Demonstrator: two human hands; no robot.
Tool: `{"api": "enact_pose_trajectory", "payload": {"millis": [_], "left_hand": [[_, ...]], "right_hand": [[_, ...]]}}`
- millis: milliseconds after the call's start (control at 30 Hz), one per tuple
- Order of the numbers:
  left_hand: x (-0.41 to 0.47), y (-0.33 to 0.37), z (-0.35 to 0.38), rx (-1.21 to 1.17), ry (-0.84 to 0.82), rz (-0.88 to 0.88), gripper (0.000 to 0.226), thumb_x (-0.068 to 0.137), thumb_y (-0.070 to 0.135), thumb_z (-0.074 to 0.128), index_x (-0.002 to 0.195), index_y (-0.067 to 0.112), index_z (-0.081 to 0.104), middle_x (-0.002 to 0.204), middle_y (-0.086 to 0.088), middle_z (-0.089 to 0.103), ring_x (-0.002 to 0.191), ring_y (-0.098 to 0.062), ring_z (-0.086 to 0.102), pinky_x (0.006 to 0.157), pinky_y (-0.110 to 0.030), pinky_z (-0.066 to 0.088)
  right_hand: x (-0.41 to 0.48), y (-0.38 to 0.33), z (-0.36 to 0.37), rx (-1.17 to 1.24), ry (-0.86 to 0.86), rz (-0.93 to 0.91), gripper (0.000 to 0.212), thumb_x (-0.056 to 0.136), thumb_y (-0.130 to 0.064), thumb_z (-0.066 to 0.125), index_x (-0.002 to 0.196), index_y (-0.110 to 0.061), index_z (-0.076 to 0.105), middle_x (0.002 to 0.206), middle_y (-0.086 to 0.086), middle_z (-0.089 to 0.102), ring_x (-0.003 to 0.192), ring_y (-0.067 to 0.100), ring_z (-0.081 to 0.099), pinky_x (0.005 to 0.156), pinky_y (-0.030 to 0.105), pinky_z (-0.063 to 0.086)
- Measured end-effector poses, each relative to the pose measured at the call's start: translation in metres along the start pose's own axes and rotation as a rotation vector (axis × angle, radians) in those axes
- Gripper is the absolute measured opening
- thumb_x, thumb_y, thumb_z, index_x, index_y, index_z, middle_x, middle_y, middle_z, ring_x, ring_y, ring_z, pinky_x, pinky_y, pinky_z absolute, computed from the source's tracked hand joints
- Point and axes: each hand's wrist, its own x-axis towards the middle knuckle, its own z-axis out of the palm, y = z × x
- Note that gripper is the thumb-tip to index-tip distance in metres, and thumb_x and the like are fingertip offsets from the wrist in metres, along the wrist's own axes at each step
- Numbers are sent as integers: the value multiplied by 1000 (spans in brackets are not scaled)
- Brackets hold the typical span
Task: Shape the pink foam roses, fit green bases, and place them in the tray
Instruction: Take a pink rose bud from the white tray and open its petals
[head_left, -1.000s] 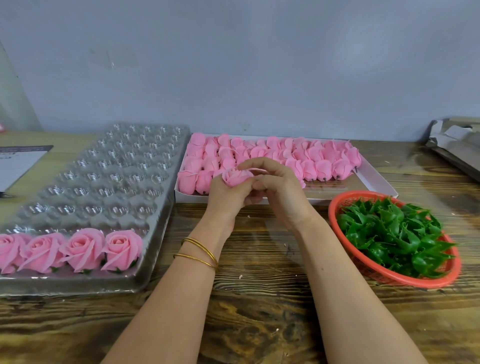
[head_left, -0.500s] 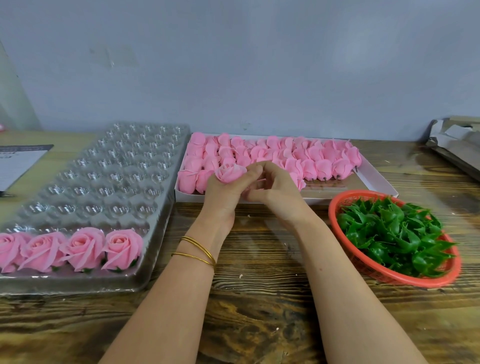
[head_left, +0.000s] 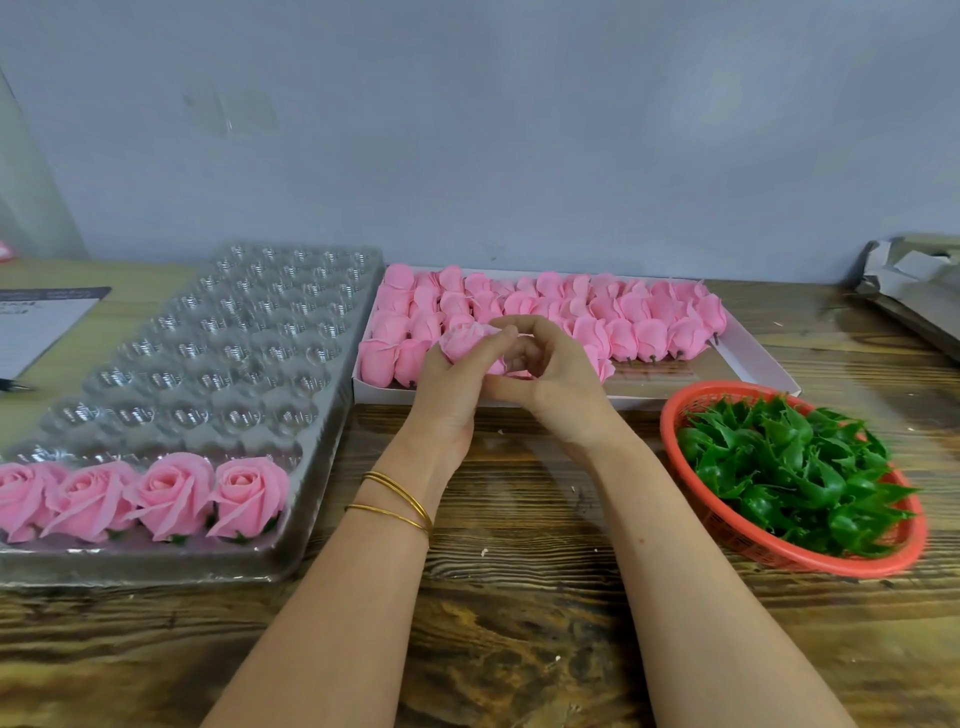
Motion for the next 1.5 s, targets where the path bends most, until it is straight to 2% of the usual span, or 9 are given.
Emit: {"api": "enact_pose_trajectory", "payload": {"millis": [267,433,533,733,833,933,1067,1367,1500], "left_hand": [[0,2,-1,-21,13,-47,22,68,33,80,78,14,78,85,-8,74,96,-22,70,92,-42,53],[-1,2,-4,2,-108,-3,6,79,21,76,77,16,80,80,-4,73,84,-17,69,81,-35,53],[-2,2,-2,18,-52,13,5,74,19,78,77,16,78,82,-7,73,84,-21,68,80,-37,54],[-1,-4,-2,288,126,158,9,79,12,77,82,5,73,77,-8,73,71,-17,69,63,-27,58],[-1,-5,-2,425,120,228,21,81,9,73,67,23,67,59,8,66,57,-3,60,51,-19,49],[-2,-6,0,517,47,273,31,82,10,71,68,37,73,69,11,73,68,-5,69,61,-25,57],[-5,-6,1,547,-25,285,29,80,6,65,82,32,76,85,5,77,86,-13,72,77,-34,60],[-7,-6,3,577,-29,247,12,84,12,73,93,18,79,87,0,77,85,-17,72,78,-43,61],[-8,-5,3,590,-55,226,11,85,12,71,91,16,79,82,-1,76,76,-16,72,69,-39,61]], "right_hand": [[-1,-3,-1,-17,-45,37,47,74,4,77,117,-6,60,81,4,57,73,9,54,76,23,48],[-2,-4,-2,1,-57,29,49,73,8,74,118,-3,60,87,14,61,79,14,55,80,28,49],[-2,-3,-3,32,-66,12,45,73,14,70,114,-5,62,93,15,68,83,15,63,74,22,54],[2,-1,-5,84,34,41,43,59,-13,62,102,-15,68,90,7,66,83,18,65,79,32,54],[3,-1,-4,135,30,34,33,66,-17,68,99,-13,71,91,7,67,85,18,63,80,34,53],[2,-1,-1,104,9,-2,22,79,-13,77,99,-9,71,97,13,71,96,25,66,88,38,54],[1,-2,1,65,31,-41,9,85,-6,72,94,-9,71,100,14,71,100,24,66,88,33,56],[-1,-2,-1,100,-10,-6,17,81,-3,75,93,-13,70,95,4,70,87,10,66,74,27,57],[0,-2,-1,115,-11,10,20,81,-1,74,96,-13,68,93,2,67,80,14,63,56,22,49]]}}
